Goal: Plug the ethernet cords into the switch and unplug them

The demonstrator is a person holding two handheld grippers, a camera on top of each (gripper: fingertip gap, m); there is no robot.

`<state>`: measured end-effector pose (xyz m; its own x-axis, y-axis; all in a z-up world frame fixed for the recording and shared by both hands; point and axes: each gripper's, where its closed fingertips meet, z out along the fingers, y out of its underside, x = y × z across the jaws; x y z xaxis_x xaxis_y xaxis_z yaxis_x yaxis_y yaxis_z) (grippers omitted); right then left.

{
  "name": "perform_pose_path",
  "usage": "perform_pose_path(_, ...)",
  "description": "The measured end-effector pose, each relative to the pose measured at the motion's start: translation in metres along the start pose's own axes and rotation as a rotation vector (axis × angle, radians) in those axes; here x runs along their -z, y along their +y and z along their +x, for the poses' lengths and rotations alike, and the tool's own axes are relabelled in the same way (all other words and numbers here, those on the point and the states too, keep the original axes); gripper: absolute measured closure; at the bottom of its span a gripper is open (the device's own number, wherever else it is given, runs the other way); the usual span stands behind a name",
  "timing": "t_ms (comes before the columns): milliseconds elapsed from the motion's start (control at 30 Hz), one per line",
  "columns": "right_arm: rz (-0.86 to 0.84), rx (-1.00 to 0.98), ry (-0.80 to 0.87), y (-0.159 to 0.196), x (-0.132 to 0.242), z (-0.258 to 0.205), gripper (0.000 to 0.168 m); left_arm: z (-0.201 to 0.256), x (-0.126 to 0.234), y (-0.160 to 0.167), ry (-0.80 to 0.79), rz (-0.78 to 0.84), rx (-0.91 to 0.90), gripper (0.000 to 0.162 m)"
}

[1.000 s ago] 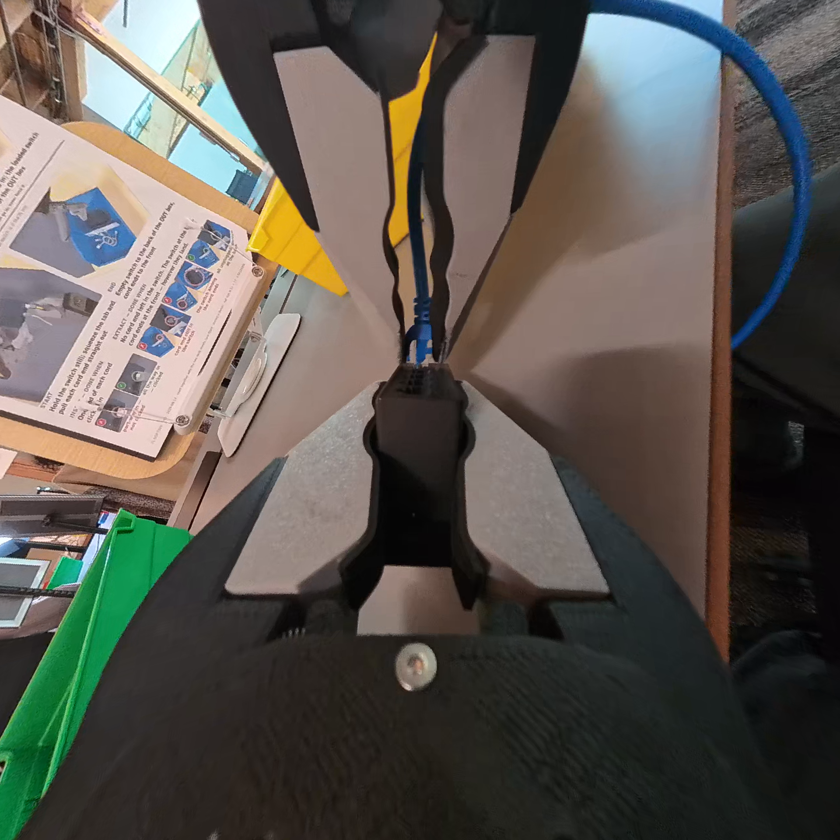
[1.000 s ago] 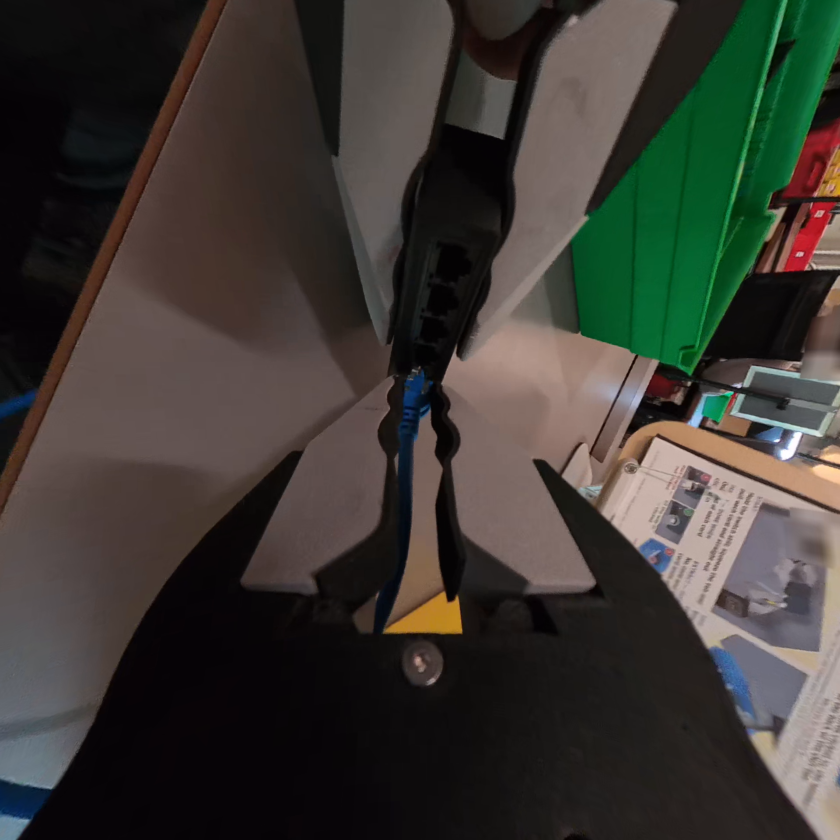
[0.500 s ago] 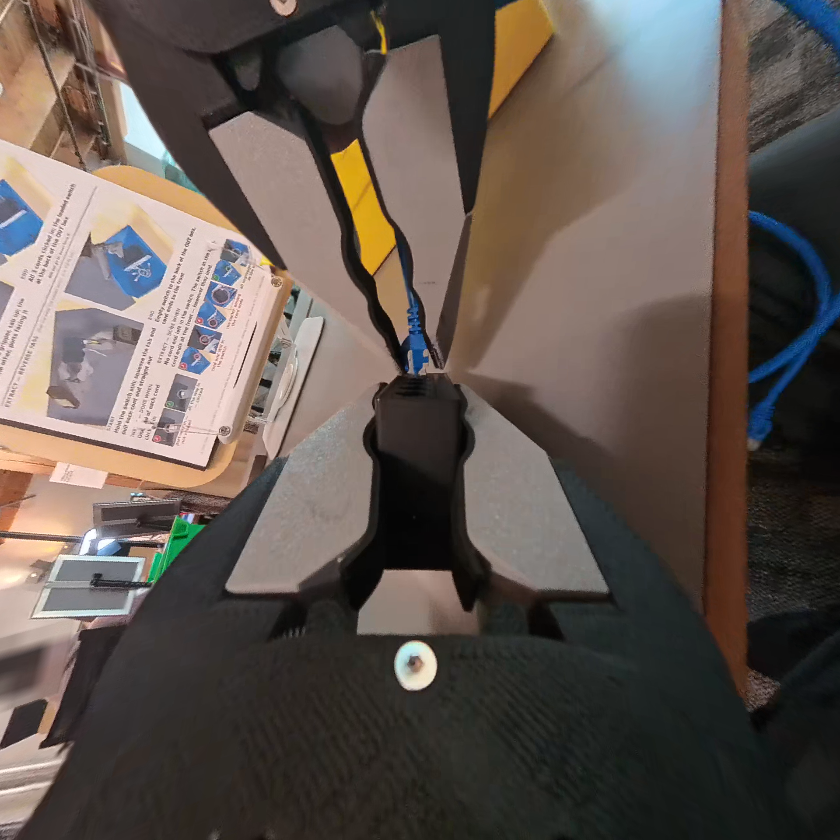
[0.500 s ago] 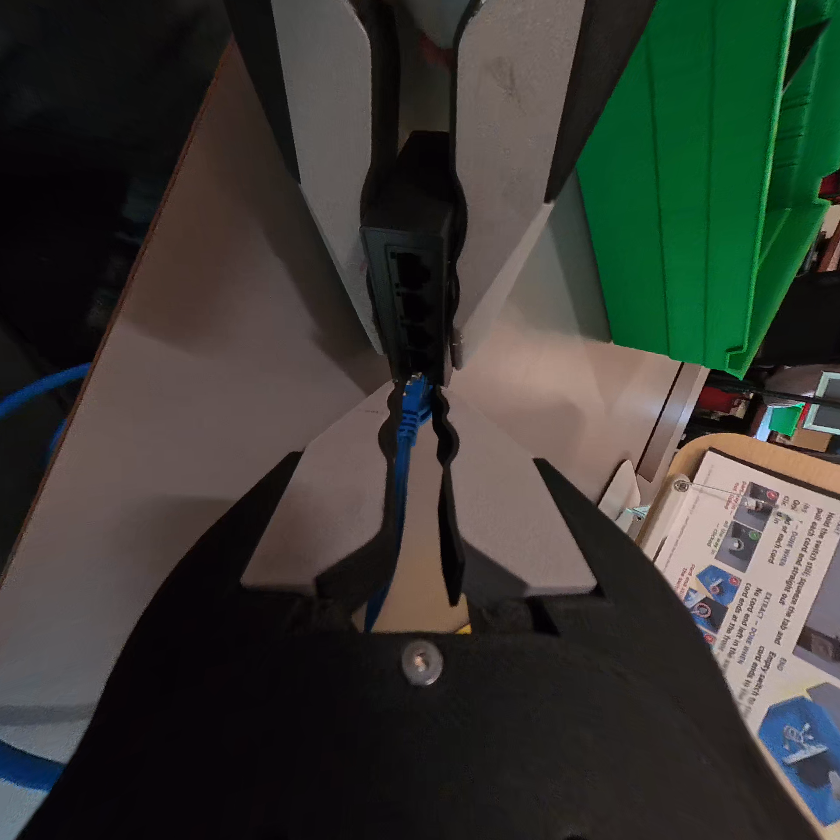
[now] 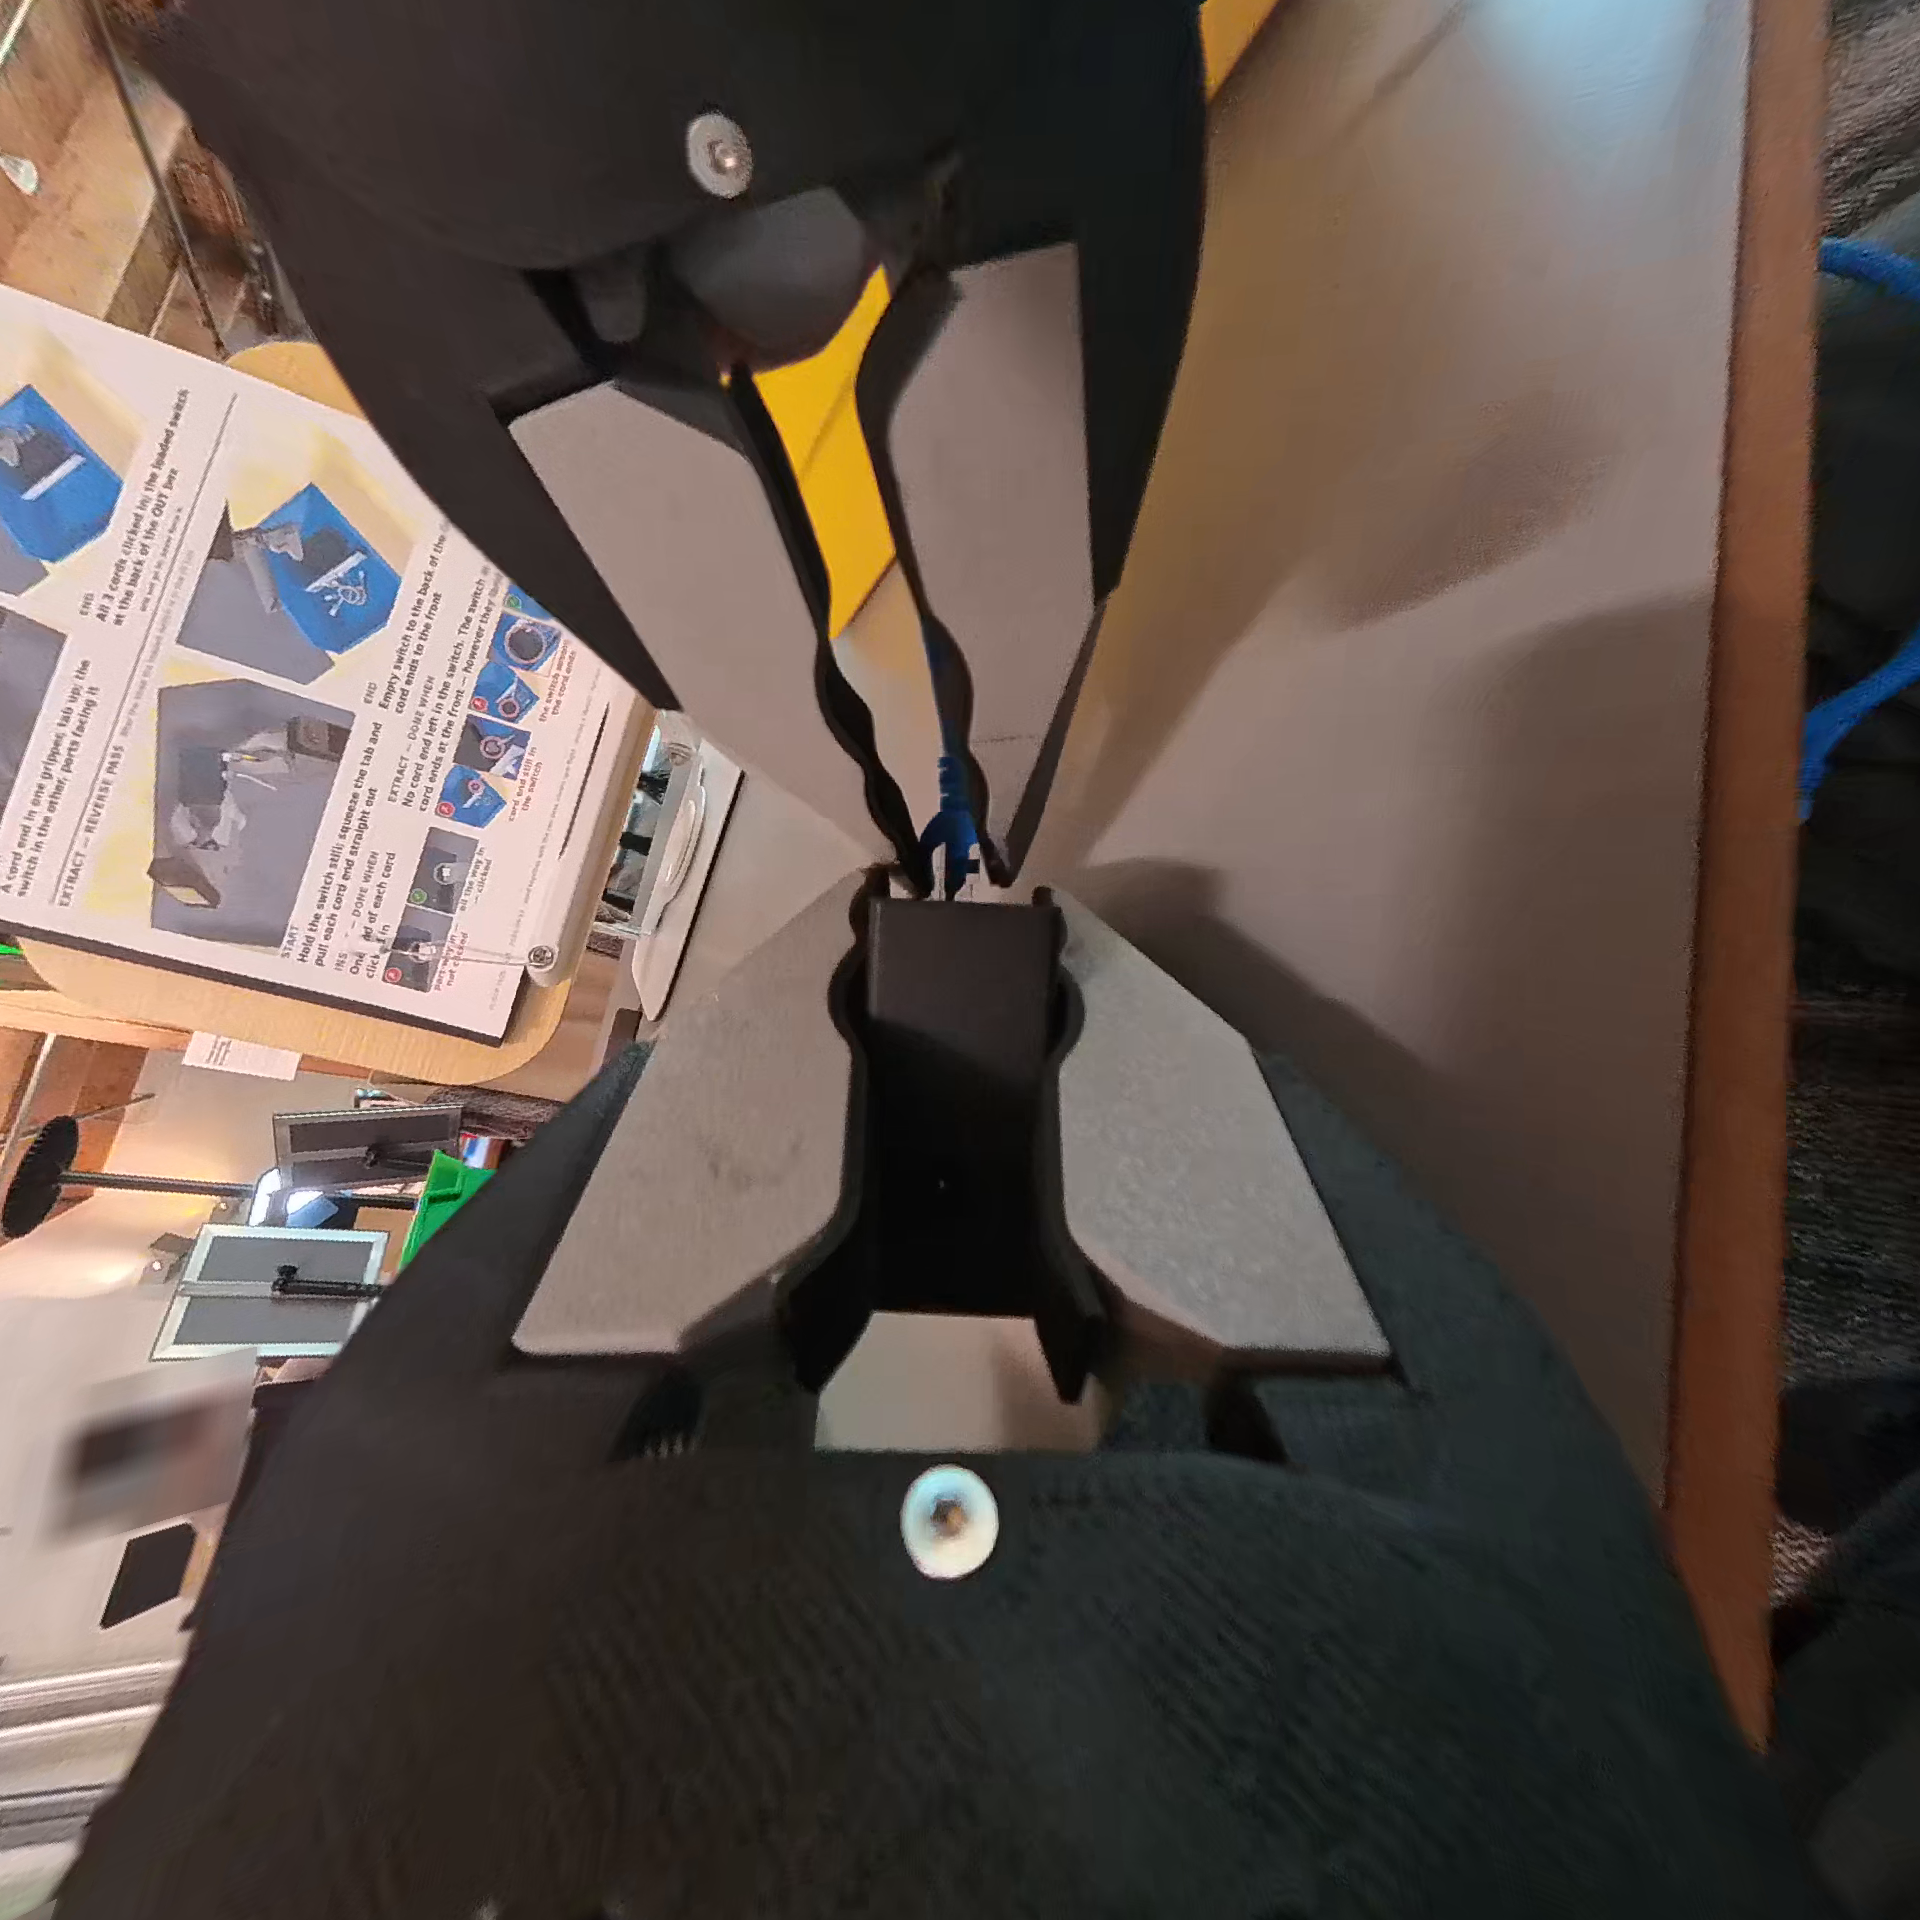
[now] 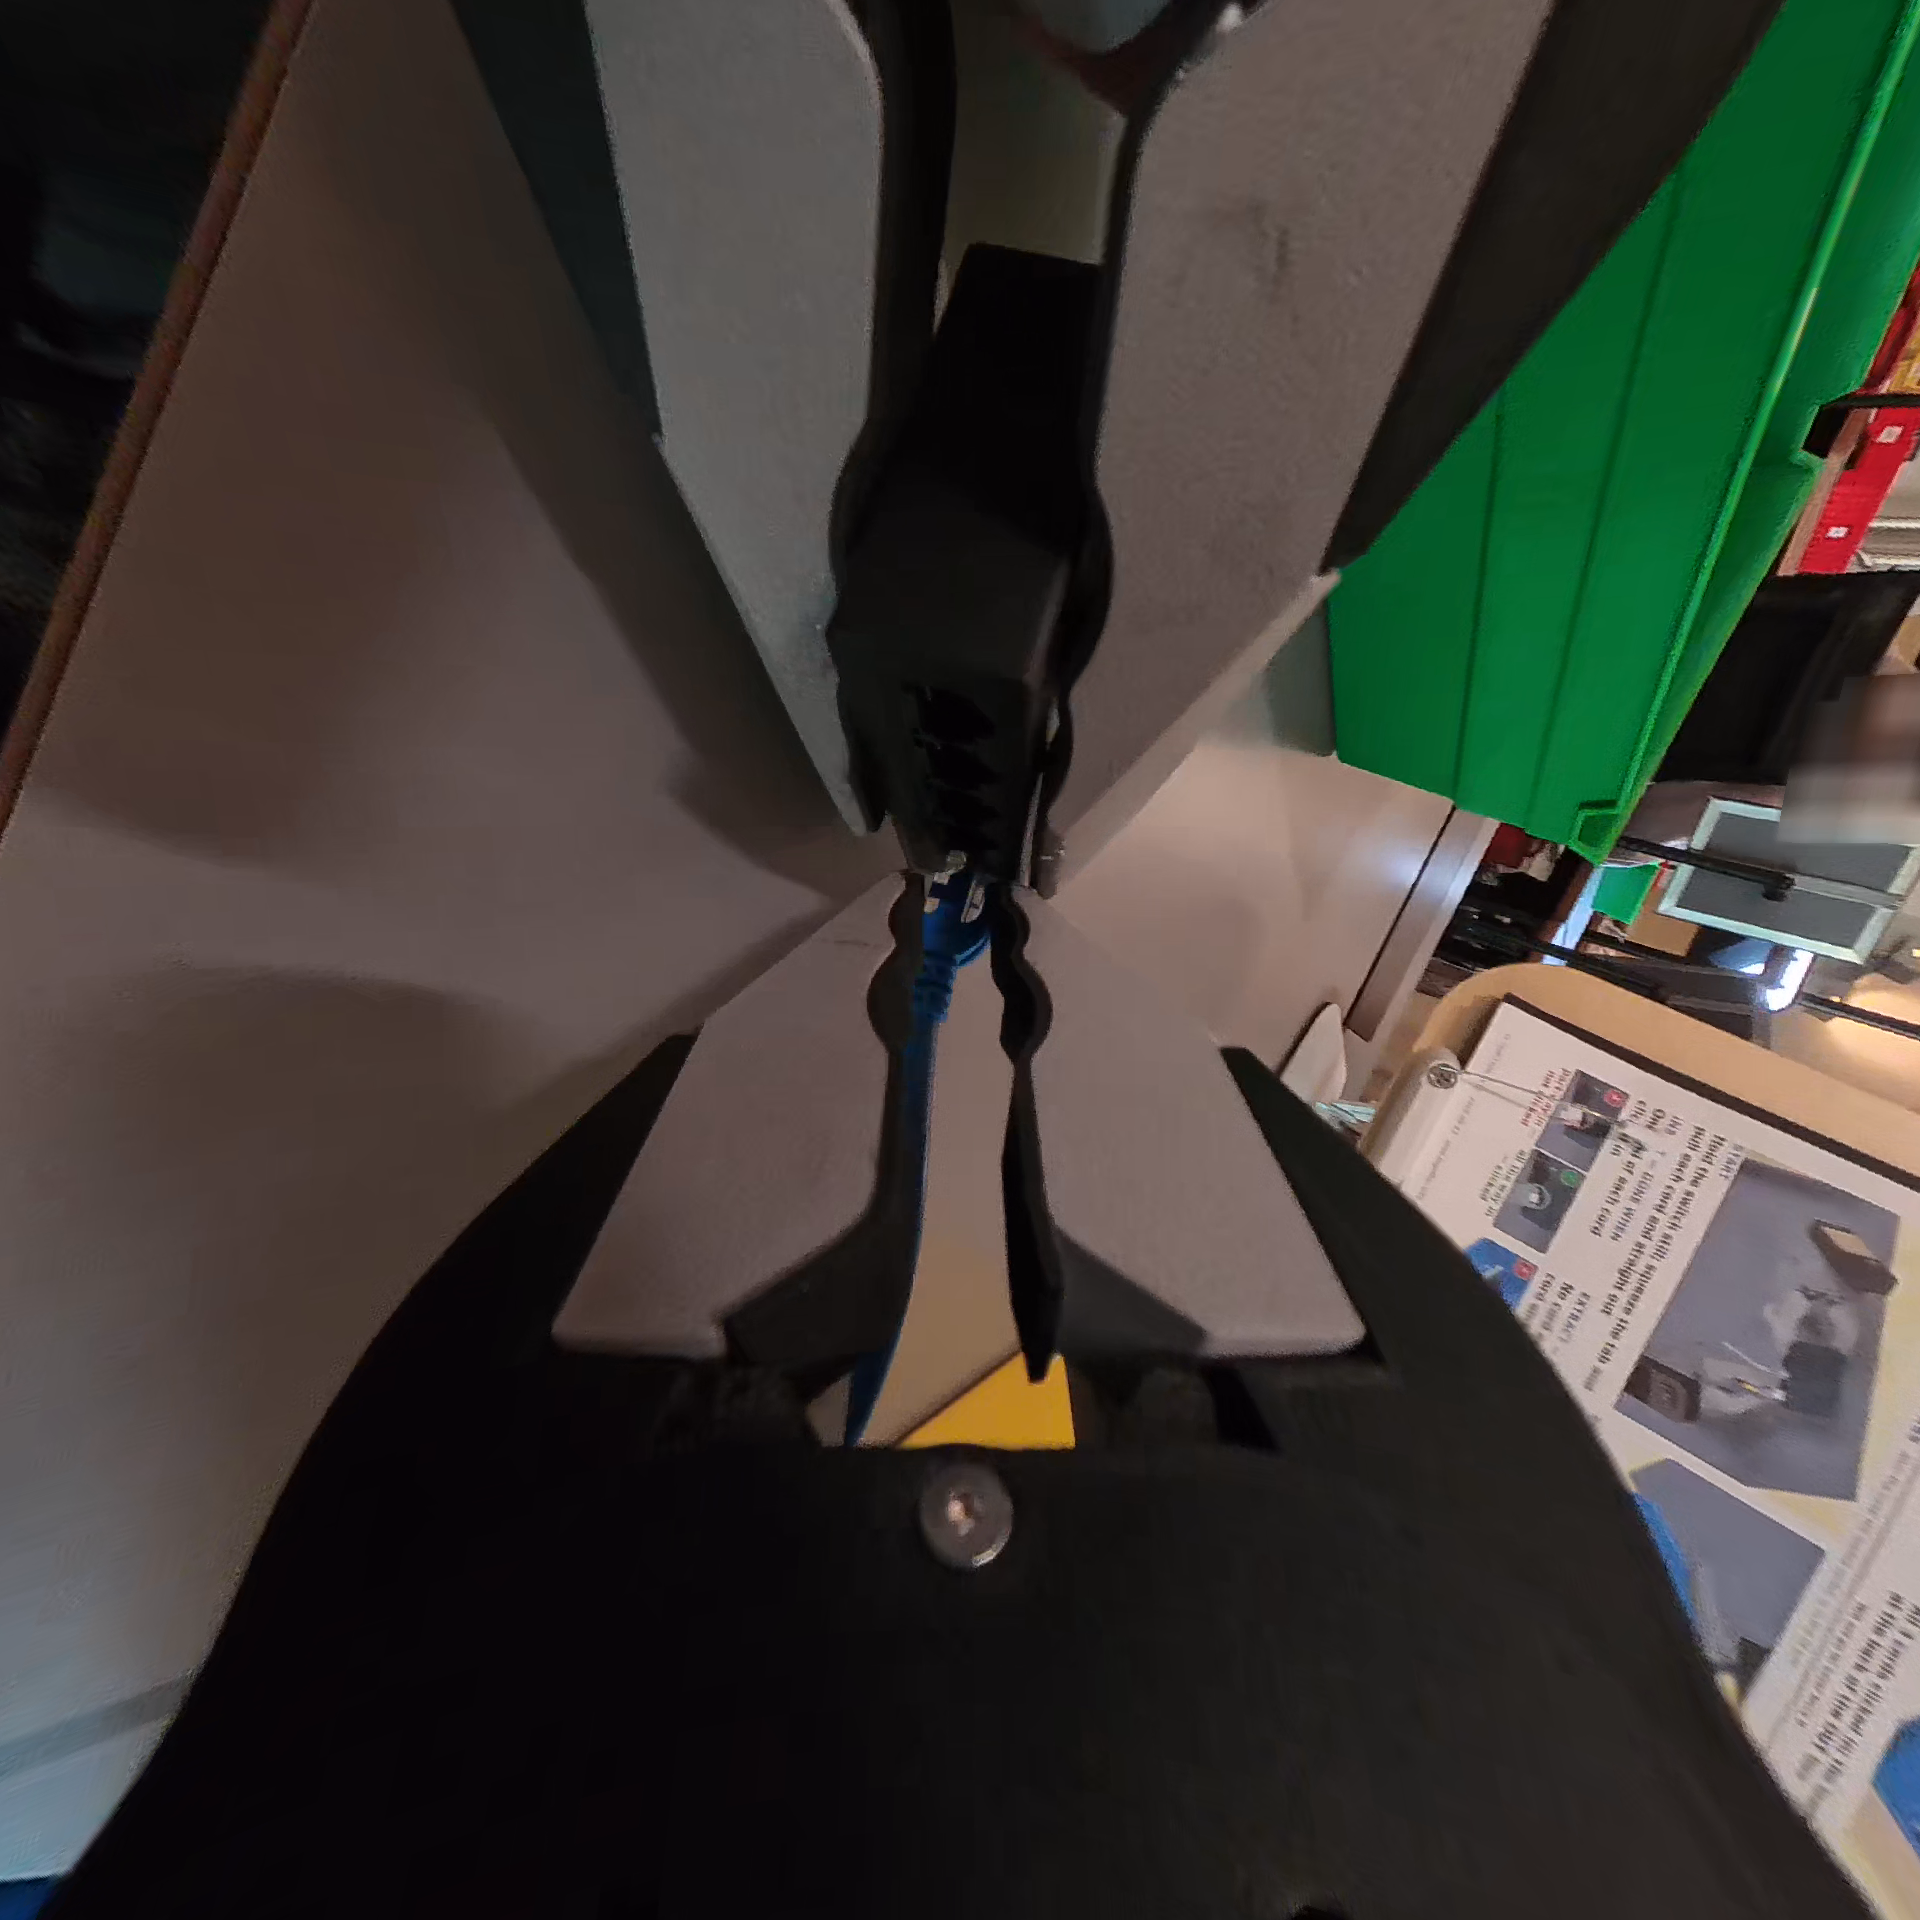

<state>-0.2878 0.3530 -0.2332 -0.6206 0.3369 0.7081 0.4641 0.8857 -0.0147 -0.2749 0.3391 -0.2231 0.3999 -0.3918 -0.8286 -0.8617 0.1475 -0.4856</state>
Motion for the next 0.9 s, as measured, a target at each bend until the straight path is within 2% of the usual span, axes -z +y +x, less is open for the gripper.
perform_pose_path(67,-0.021,0.053,0.041,0.001,0.0,0.0,0.161,0.0,-0.001,0.001,-0.001,-0.004,0.002,0.135)
perform_pose_path(167,-0.068,0.233,0.098,0.0,0.004,-0.002,0.162,-0.001,0.002,-0.002,0.049,0.043,0.074,0.135)
perform_pose_path(333,-0.078,0.319,0.052,0.006,0.015,-0.008,0.168,0.002,0.001,-0.007,0.051,0.053,0.071,0.134)
perform_pose_path(400,-0.103,0.33,-0.077,0.024,0.017,-0.031,0.168,-0.024,0.003,0.018,-0.098,-0.066,0.092,0.135)
perform_pose_path(433,-0.146,0.373,-0.099,0.04,0.016,-0.047,0.168,-0.03,0.008,0.01,-0.082,0.013,0.188,0.135)
perform_pose_path(467,-0.173,0.393,-0.054,0.051,0.018,-0.049,0.168,-0.029,0.012,-0.003,-0.038,0.102,0.249,0.135)
perform_pose_path(500,-0.165,0.318,0.005,0.056,0.022,-0.04,0.168,-0.023,0.011,-0.005,-0.012,0.106,0.232,0.135)
perform_pose_path(567,-0.127,0.043,0.041,0.064,0.032,-0.019,0.168,-0.015,0.001,0.004,-0.029,0.014,0.123,0.135)
perform_pose_path(633,-0.107,-0.105,0.106,0.073,0.042,0.006,0.168,-0.012,-0.005,0.014,-0.039,-0.052,0.084,0.135)
perform_pose_path(700,-0.166,-0.243,0.073,0.088,0.038,0.011,0.168,-0.013,-0.005,0.015,-0.042,-0.05,0.093,0.135)
perform_pose_path(800,-0.124,-0.304,0.027,0.073,0.04,0.001,0.168,-0.011,-0.005,0.015,-0.052,-0.059,0.055,0.135)
perform_pose_path(900,-0.041,-0.366,-0.044,0.034,0.049,-0.019,0.168,-0.011,-0.007,0.018,-0.071,-0.083,0.011,0.135)
